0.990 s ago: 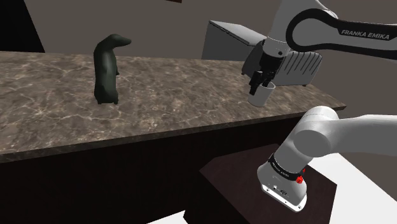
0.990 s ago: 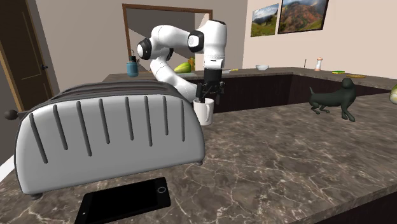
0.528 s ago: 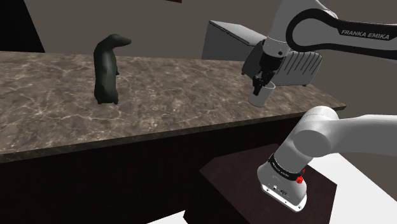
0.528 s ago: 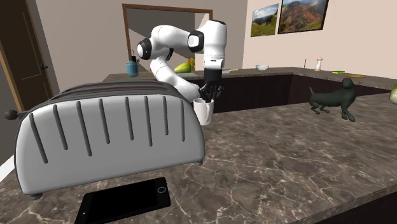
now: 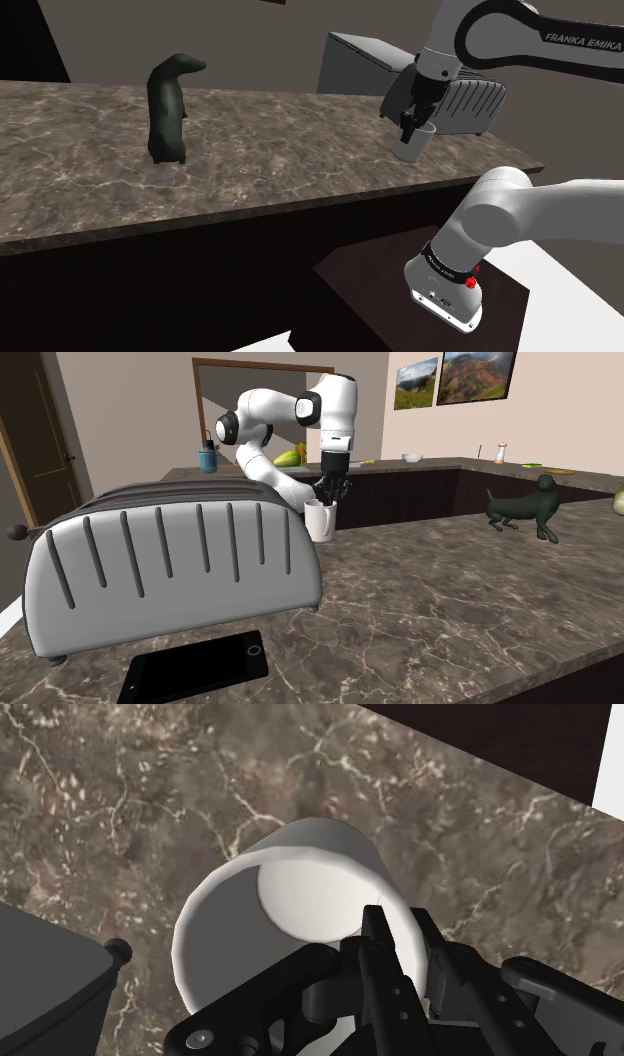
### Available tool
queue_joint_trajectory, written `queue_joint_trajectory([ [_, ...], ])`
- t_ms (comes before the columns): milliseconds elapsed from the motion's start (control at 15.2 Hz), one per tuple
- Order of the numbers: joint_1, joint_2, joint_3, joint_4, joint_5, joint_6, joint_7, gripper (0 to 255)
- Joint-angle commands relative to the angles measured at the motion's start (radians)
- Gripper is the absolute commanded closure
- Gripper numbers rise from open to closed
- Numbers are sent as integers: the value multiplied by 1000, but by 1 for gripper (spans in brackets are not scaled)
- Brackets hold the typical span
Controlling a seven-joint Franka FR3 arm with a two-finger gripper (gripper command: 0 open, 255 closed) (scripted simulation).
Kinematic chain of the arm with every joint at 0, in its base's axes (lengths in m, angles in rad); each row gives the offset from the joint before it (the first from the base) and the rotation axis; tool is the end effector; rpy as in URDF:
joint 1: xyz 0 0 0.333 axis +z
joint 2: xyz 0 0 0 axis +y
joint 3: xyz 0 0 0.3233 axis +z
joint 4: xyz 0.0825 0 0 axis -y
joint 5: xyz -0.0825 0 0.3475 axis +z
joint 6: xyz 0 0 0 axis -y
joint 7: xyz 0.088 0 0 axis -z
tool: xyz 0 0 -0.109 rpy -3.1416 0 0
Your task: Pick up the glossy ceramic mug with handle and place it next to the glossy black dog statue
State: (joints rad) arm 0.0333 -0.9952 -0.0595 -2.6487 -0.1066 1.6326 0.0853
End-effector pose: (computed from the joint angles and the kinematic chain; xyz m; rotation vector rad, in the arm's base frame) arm 0.2128 -0.0202 0.5205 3.0819 -0.1174 -0.0294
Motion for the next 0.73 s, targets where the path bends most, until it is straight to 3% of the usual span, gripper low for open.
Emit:
queue_joint_trajectory([
  [0,0,2,2,29,2,-27,-2,255],
  [660,3,41,9,184,8,-143,-9,255],
])
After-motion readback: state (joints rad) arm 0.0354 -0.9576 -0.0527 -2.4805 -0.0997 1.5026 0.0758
